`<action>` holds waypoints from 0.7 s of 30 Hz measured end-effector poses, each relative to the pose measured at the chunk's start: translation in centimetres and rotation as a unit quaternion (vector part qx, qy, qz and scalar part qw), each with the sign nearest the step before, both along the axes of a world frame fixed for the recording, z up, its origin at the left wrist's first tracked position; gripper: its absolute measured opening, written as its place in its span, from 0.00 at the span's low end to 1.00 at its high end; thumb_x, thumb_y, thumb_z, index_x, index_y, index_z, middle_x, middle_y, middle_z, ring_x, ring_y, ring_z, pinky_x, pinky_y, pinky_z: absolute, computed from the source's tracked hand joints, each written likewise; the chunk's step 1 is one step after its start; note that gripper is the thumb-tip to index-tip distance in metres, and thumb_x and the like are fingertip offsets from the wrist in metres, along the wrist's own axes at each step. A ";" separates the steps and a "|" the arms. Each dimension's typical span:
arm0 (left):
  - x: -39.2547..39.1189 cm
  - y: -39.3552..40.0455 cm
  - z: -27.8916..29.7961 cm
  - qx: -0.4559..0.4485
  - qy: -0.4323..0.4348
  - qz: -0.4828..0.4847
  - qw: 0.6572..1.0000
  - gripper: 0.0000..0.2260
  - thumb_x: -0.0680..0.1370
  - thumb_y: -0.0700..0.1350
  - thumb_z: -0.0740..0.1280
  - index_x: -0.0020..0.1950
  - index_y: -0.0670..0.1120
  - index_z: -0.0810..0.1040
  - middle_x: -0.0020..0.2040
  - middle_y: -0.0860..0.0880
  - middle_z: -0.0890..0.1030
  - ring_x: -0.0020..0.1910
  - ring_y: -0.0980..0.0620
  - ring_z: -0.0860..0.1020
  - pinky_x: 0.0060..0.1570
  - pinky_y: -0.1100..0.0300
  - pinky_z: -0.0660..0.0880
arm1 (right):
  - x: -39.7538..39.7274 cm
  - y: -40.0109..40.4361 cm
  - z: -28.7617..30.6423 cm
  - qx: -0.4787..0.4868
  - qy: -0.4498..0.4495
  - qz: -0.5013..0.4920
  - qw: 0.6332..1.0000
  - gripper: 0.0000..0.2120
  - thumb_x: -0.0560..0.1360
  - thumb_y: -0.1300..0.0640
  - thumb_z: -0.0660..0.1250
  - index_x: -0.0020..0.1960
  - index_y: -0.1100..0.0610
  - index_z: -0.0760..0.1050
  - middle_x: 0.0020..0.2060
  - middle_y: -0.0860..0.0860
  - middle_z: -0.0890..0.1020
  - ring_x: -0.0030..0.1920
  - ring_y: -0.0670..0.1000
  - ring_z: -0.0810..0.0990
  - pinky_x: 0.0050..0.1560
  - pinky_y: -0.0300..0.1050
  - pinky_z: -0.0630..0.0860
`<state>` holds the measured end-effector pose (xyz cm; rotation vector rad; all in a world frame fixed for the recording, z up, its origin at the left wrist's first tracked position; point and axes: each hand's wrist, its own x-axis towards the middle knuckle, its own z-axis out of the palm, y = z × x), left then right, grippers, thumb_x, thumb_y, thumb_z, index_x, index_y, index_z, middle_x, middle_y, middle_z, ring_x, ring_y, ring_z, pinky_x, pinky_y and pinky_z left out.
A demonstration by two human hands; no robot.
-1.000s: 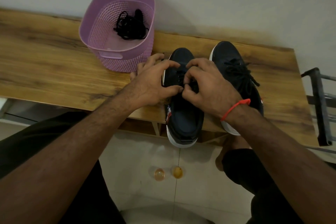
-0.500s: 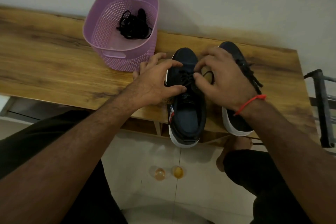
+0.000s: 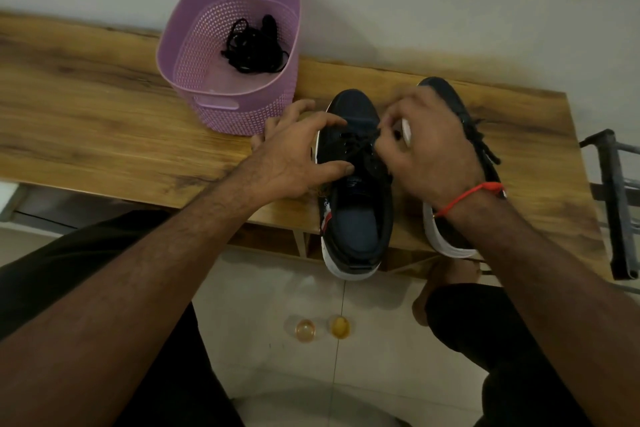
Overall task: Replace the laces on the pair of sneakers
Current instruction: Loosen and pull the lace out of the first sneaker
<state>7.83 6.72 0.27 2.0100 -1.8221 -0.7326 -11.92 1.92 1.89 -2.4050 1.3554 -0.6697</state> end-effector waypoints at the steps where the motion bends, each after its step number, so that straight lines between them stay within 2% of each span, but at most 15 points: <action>1: 0.0 0.0 0.0 0.001 0.002 0.001 1.000 0.31 0.70 0.62 0.75 0.72 0.65 0.69 0.79 0.53 0.58 0.75 0.45 0.57 0.67 0.44 0.58 | -0.6 -0.8 0.3 -0.005 -0.029 -0.036 0.999 0.04 0.75 0.55 0.64 0.46 0.55 0.75 0.55 0.53 0.77 0.55 0.50 0.73 0.53 0.38 0.67; 3: 0.0 0.1 0.1 0.003 0.004 0.001 1.000 0.31 0.70 0.63 0.75 0.71 0.65 0.70 0.79 0.54 0.58 0.74 0.45 0.57 0.68 0.43 0.58 | -2.1 -2.2 0.8 -0.014 -0.064 -0.113 0.991 0.03 0.74 0.56 0.65 0.46 0.55 0.76 0.52 0.55 0.78 0.51 0.46 0.71 0.50 0.33 0.63; 5: 0.0 0.1 0.1 0.004 0.002 0.001 1.000 0.31 0.70 0.63 0.75 0.71 0.65 0.70 0.79 0.54 0.58 0.74 0.45 0.57 0.67 0.43 0.58 | -3.0 -2.8 0.9 0.006 -0.056 -0.156 0.986 0.04 0.74 0.57 0.65 0.48 0.55 0.77 0.55 0.56 0.77 0.54 0.46 0.71 0.51 0.31 0.62; 6: 0.0 0.0 0.0 0.005 0.001 0.001 1.000 0.31 0.70 0.63 0.75 0.71 0.65 0.70 0.79 0.54 0.58 0.74 0.45 0.57 0.67 0.43 0.57 | -3.1 -2.7 0.8 0.020 -0.044 -0.143 0.989 0.06 0.75 0.57 0.66 0.51 0.55 0.77 0.57 0.56 0.76 0.57 0.49 0.72 0.54 0.33 0.63; 8: 0.0 0.0 0.0 0.001 -0.001 0.001 1.000 0.31 0.70 0.63 0.75 0.72 0.65 0.70 0.79 0.54 0.58 0.74 0.45 0.57 0.65 0.46 0.56 | -2.2 -1.8 0.5 0.049 -0.025 -0.051 0.997 0.08 0.75 0.55 0.67 0.53 0.54 0.76 0.59 0.55 0.76 0.64 0.54 0.71 0.63 0.42 0.66; 10: 0.0 0.0 -0.1 -0.005 -0.004 -0.003 1.000 0.31 0.71 0.62 0.75 0.72 0.64 0.69 0.79 0.53 0.58 0.74 0.45 0.58 0.62 0.49 0.56 | -0.8 -0.4 0.0 0.067 0.036 0.027 0.997 0.10 0.74 0.50 0.67 0.54 0.51 0.75 0.67 0.54 0.72 0.72 0.56 0.64 0.73 0.52 0.61; 12: 0.1 0.0 -0.1 -0.004 -0.003 -0.007 1.000 0.31 0.71 0.61 0.74 0.73 0.64 0.69 0.79 0.53 0.58 0.74 0.45 0.58 0.64 0.48 0.58 | 0.3 0.6 -0.7 0.058 0.113 0.051 0.991 0.12 0.74 0.46 0.67 0.54 0.50 0.75 0.72 0.53 0.67 0.76 0.57 0.57 0.76 0.57 0.58; 14: 0.2 0.0 -0.1 0.000 0.000 -0.008 1.000 0.31 0.72 0.61 0.74 0.73 0.64 0.69 0.79 0.53 0.58 0.74 0.45 0.58 0.65 0.48 0.58 | 1.0 1.3 -1.2 0.054 0.132 0.048 0.989 0.11 0.75 0.46 0.66 0.53 0.50 0.74 0.72 0.52 0.68 0.76 0.57 0.58 0.74 0.59 0.60; 16: 0.2 0.0 0.0 0.002 -0.001 -0.005 1.000 0.31 0.71 0.61 0.74 0.72 0.64 0.69 0.79 0.53 0.58 0.74 0.45 0.58 0.66 0.47 0.58 | 1.2 1.4 -1.5 0.032 0.114 0.051 0.992 0.09 0.75 0.47 0.67 0.50 0.52 0.75 0.69 0.52 0.71 0.73 0.55 0.63 0.72 0.56 0.65; 19: 0.1 0.1 -0.1 -0.003 -0.008 -0.002 1.000 0.31 0.71 0.62 0.75 0.72 0.65 0.69 0.78 0.54 0.58 0.74 0.45 0.58 0.61 0.50 0.55 | 0.6 0.2 -0.5 0.013 0.004 0.002 1.000 0.05 0.74 0.54 0.66 0.45 0.56 0.74 0.55 0.52 0.77 0.59 0.53 0.73 0.58 0.46 0.72; 21: 0.1 0.1 -0.1 -0.007 -0.010 0.001 1.000 0.31 0.70 0.63 0.75 0.71 0.65 0.70 0.78 0.55 0.58 0.74 0.46 0.58 0.59 0.50 0.53 | -1.0 -1.7 0.8 -0.014 -0.073 -0.088 0.993 0.03 0.73 0.58 0.65 0.44 0.58 0.74 0.47 0.52 0.77 0.51 0.54 0.75 0.50 0.38 0.67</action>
